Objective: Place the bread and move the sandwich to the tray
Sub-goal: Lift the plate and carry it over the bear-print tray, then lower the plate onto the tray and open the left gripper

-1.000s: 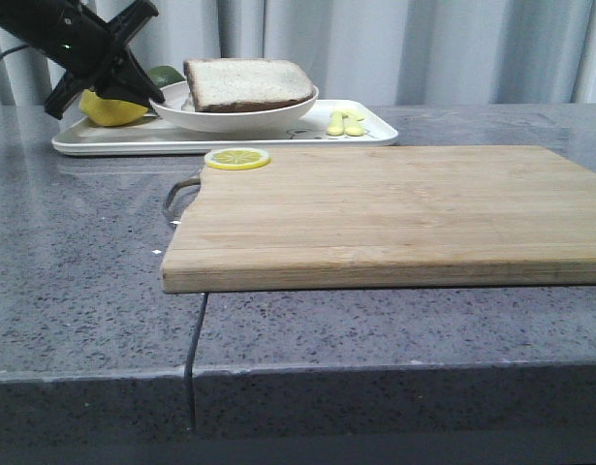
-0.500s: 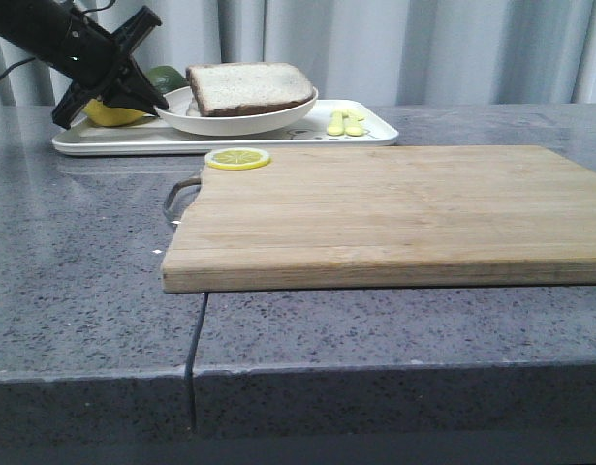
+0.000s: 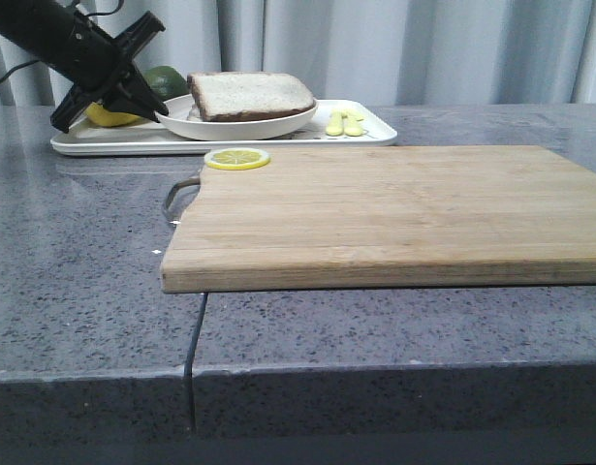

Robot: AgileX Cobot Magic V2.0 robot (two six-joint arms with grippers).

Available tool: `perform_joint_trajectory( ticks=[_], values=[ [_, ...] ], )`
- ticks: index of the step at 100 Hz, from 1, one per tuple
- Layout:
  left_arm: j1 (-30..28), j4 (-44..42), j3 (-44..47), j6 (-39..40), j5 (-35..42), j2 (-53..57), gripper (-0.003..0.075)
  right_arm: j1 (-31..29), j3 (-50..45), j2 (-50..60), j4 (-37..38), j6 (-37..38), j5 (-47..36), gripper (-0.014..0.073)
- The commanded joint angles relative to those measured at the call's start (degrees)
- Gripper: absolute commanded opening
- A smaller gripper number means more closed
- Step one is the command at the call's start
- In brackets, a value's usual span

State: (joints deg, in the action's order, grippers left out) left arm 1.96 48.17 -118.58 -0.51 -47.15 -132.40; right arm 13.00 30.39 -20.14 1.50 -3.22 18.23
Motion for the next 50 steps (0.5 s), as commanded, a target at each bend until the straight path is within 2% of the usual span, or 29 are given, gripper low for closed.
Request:
perform_joint_trajectory(
  ticks=[1,50],
  values=[
    [0.07,2.43,-2.22,1.47,1.35,4.23,-0.0019,-0.33,1.5,-0.34,0.07,0.17,-4.44,0.0407],
    [0.46,3.58,-2.22,1.47,1.35,4.23,-0.0017,-0.33,1.5,-0.34,0.07,0.17,-4.44,0.0407]
  ],
)
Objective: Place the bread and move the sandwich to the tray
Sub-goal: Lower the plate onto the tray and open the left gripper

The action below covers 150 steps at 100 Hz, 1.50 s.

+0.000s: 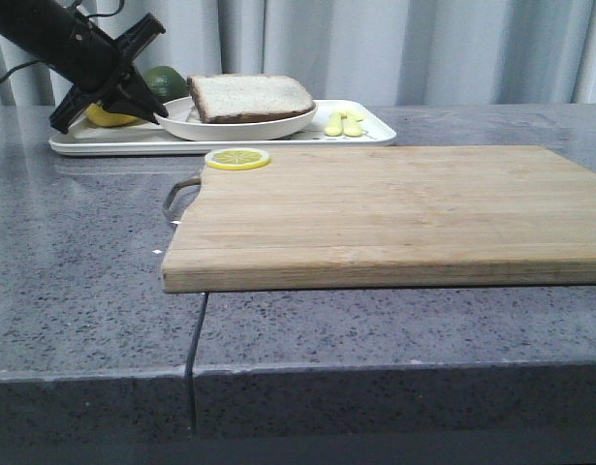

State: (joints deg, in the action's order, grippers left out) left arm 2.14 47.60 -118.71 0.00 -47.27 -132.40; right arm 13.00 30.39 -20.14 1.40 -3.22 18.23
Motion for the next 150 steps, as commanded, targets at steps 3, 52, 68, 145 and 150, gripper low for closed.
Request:
perform_joint_trajectory(
  ticks=[3,52,68,145,150],
  values=[
    [0.27,4.27,-2.1,0.96,1.58,4.23,-0.0017,-0.33,1.5,-0.34,0.17,0.17,-4.44,0.0407],
    [0.27,6.17,-2.1,0.96,2.59,4.23,0.0204,-0.33,1.5,-0.34,0.17,0.17,-4.44,0.0407],
    [0.27,6.31,-2.1,0.96,2.58,4.23,0.0214,-0.33,1.5,-0.34,0.17,0.17,-4.44,0.0407],
    [-0.52,7.71,-2.1,0.96,2.16,4.66,0.0332,-0.33,1.5,-0.34,0.16,0.17,-4.49,0.0407],
    [-0.52,7.71,-2.1,0.96,2.16,4.75,0.0332,-0.33,1.5,-0.34,0.16,0.17,-4.49,0.0407]
  ],
)
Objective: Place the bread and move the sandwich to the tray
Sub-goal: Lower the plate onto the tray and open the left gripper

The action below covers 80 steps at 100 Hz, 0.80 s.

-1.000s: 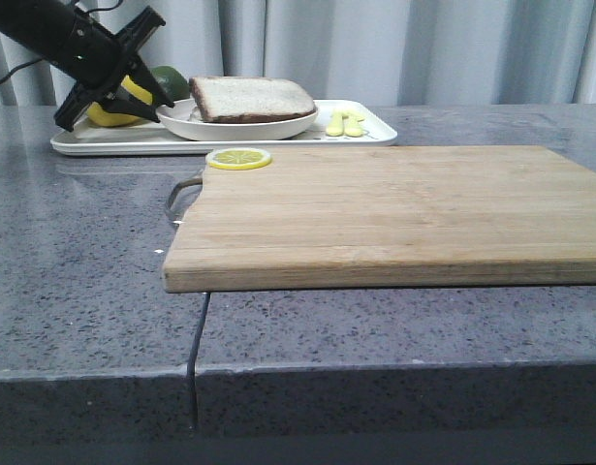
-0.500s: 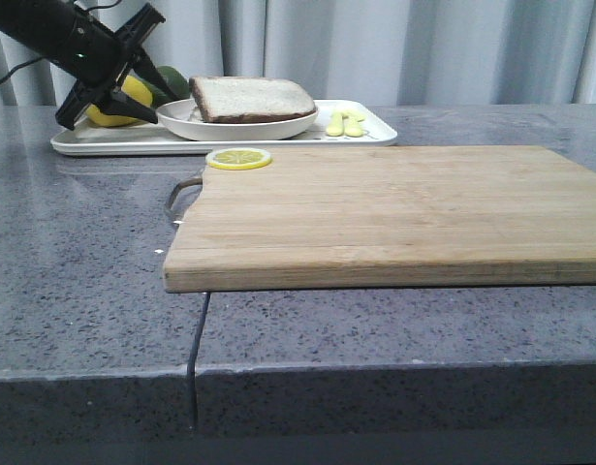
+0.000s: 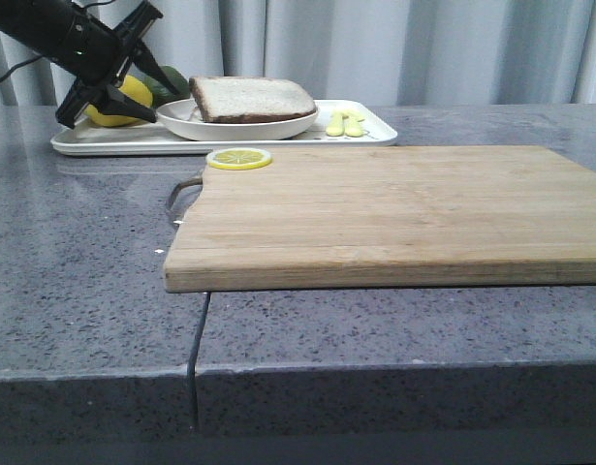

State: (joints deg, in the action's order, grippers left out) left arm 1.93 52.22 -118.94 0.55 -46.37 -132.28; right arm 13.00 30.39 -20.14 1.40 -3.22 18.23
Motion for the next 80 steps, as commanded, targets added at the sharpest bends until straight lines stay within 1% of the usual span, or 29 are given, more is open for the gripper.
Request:
perform_joint_trajectory(
  ticks=[1,39,54,65,80],
  values=[
    [-0.3,3.08,-1.87,0.41,1.26,4.63,0.0332,-0.33,1.5,-0.34,0.16,0.17,-4.49,0.0407],
    [-1.99,3.47,-1.87,0.41,-0.75,4.63,0.0333,-0.33,1.5,-0.34,0.16,0.17,-4.52,0.0407],
    [-3.01,6.23,-1.89,-0.55,-1.97,4.77,0.0339,-0.33,1.5,-0.34,0.16,0.17,-4.56,0.0407],
    [-3.37,10.33,-1.89,-2.6,-2.95,5.01,0.034,-0.33,1.5,-0.34,0.16,0.17,-4.92,0.0407],
    [-3.59,10.99,-1.89,-3.23,-3.66,6.37,0.034,-0.33,1.5,-0.34,0.16,0.17,-5.02,0.0407]
  ],
)
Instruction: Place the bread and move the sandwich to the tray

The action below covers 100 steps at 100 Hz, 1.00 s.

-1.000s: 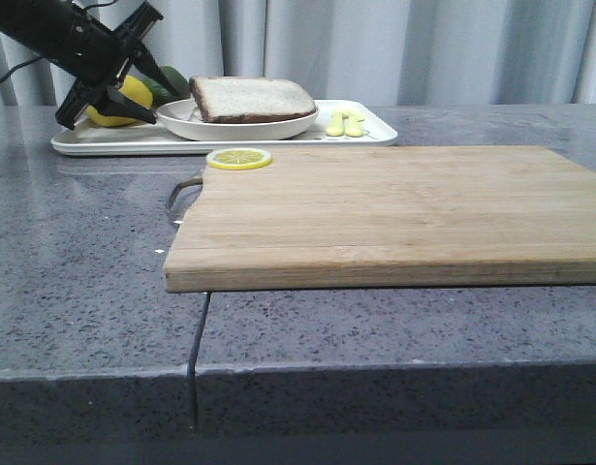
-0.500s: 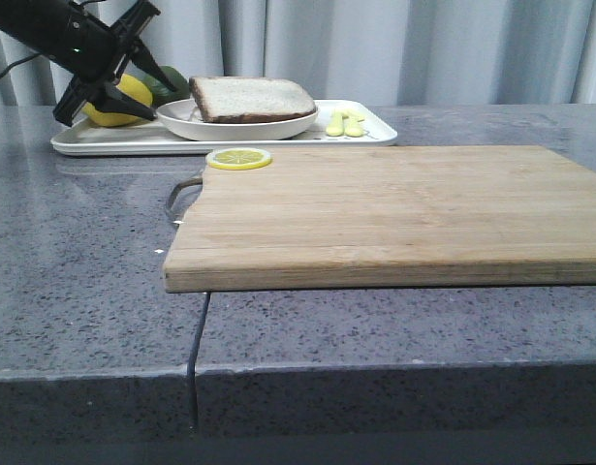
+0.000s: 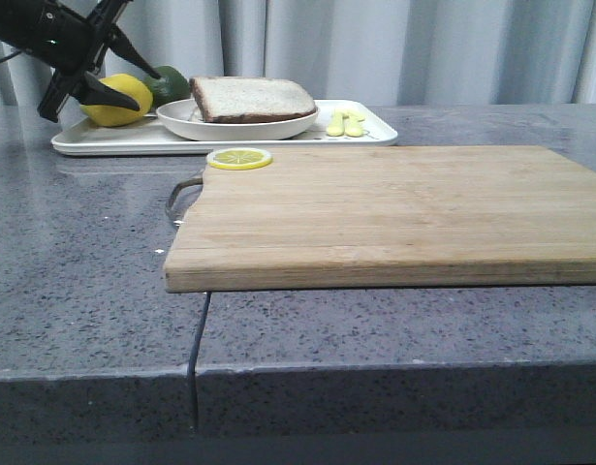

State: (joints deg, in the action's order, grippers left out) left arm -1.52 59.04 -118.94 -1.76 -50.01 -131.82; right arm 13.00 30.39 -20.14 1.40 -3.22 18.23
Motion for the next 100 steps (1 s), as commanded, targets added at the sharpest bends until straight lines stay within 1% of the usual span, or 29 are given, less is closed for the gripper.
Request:
perform_joint_trajectory(
  ticks=[1,15,36,48,60,72,79,84,100],
  values=[
    [-0.14,4.16,-1.89,-0.92,-0.11,6.12,0.034,-0.33,1.5,-0.34,0.16,0.17,-5.02,0.0407],
    [-0.89,4.29,-3.07,-1.92,-2.15,8.17,0.034,-0.33,1.5,-0.34,0.16,0.17,-5.02,0.0407],
    [-1.88,2.95,-12.45,-3.06,-10.34,10.46,0.034,-0.33,1.5,-0.34,0.16,0.17,-5.07,0.0407],
    [-1.46,-5.5,-17.23,-3.18,-11.02,13.58,0.0338,-0.33,1.5,-0.34,0.16,0.17,-4.92,0.0407],
    [0.02,-15.03,-17.32,-3.29,-10.12,18.19,0.0337,-0.33,1.5,-0.34,0.16,0.17,-4.7,0.0407],
    [2.32,-25.79,-17.32,-3.29,-11.62,22.72,0.0337,-0.33,1.5,-0.34,0.16,0.17,-4.7,0.0407],
    [3.61,-30.14,-17.32,-3.29,-12.56,25.27,0.0337,-0.33,1.5,-0.34,0.16,0.17,-4.58,0.0407],
    [4.33,-31.56,-17.32,-3.29,-12.83,26.89,0.0337,-0.33,1.5,-0.34,0.16,0.17,-4.47,0.0407],
    [6.63,-32.37,-17.32,-3.29,-12.86,31.94,0.0337,-0.33,1.5,-0.34,0.16,0.17,-3.6,0.0407]
  ],
)
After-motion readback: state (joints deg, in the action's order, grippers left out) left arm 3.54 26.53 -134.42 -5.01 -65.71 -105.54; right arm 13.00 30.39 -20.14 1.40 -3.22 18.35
